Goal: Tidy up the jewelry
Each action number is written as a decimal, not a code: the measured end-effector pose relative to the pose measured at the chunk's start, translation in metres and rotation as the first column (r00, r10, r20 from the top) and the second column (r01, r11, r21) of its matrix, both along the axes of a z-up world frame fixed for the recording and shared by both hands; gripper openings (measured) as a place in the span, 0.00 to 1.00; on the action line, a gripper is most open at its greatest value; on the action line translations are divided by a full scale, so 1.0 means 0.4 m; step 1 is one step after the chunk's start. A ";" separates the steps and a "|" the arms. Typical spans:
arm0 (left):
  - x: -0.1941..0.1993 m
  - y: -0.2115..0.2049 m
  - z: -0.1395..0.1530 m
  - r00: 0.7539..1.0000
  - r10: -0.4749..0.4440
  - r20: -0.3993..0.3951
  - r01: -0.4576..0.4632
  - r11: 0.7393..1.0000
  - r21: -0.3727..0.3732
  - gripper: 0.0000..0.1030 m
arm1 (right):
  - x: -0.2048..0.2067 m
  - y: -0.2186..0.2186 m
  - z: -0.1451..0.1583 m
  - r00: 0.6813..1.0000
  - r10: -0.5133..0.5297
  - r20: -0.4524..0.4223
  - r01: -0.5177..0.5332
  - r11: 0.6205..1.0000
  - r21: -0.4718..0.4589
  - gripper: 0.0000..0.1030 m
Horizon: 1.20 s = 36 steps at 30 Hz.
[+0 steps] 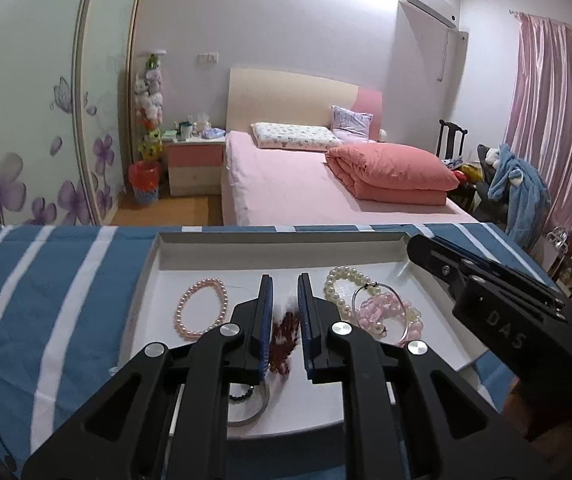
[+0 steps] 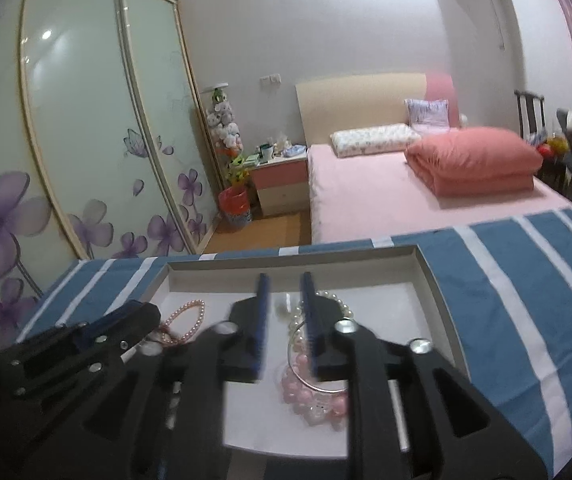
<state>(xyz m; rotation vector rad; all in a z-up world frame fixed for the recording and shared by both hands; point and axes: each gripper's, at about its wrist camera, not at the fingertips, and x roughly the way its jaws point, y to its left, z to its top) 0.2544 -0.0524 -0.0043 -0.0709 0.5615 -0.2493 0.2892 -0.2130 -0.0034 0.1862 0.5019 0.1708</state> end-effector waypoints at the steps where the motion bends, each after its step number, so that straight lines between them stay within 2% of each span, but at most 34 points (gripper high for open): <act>1: -0.004 0.007 0.003 1.000 -0.001 -0.002 0.001 1.000 -0.011 0.17 | -0.005 -0.006 0.002 1.000 -0.008 0.005 0.008 1.000 0.004 0.31; 4: -0.025 0.031 0.021 1.000 0.015 0.017 -0.014 1.000 -0.022 0.34 | -0.032 -0.036 0.010 1.000 -0.027 0.011 0.026 0.999 0.025 0.31; 9: -0.088 0.097 0.068 0.998 0.048 0.037 -0.046 0.997 -0.067 0.36 | -0.107 -0.081 0.032 0.999 -0.047 0.011 0.046 0.997 0.068 0.32; 11: -0.135 0.127 0.087 0.996 0.075 0.056 -0.071 0.995 -0.069 0.44 | -0.158 -0.085 0.042 0.999 -0.047 0.011 0.046 0.997 0.068 0.36; 14: -0.206 0.160 0.096 0.991 0.104 0.081 -0.099 0.993 -0.065 0.54 | -0.240 -0.078 0.060 0.999 -0.046 0.025 0.045 0.998 0.049 0.49; 20: -0.351 0.188 0.088 0.978 0.184 0.096 -0.184 0.983 -0.009 0.76 | -0.401 -0.035 0.085 0.997 -0.046 0.068 0.046 0.999 -0.002 0.84; 23: -0.400 0.188 0.082 0.971 0.214 0.102 -0.216 0.976 0.008 0.85 | -0.478 -0.012 0.092 0.994 -0.053 0.096 0.056 0.998 -0.029 0.91; 26: -0.437 0.189 0.083 0.967 0.227 0.115 -0.229 0.973 0.005 0.91 | -0.527 0.003 0.096 0.992 -0.059 0.111 0.065 0.997 -0.051 0.96; 32: -0.515 0.168 0.078 0.957 0.240 0.166 -0.245 0.969 0.014 0.98 | -0.585 0.019 0.083 0.992 -0.053 0.119 0.064 0.994 -0.094 0.96; 36: -0.557 0.147 0.082 0.949 0.238 0.209 -0.251 0.967 0.039 0.98 | -0.621 0.033 0.073 0.987 -0.065 0.145 0.083 0.989 -0.123 0.96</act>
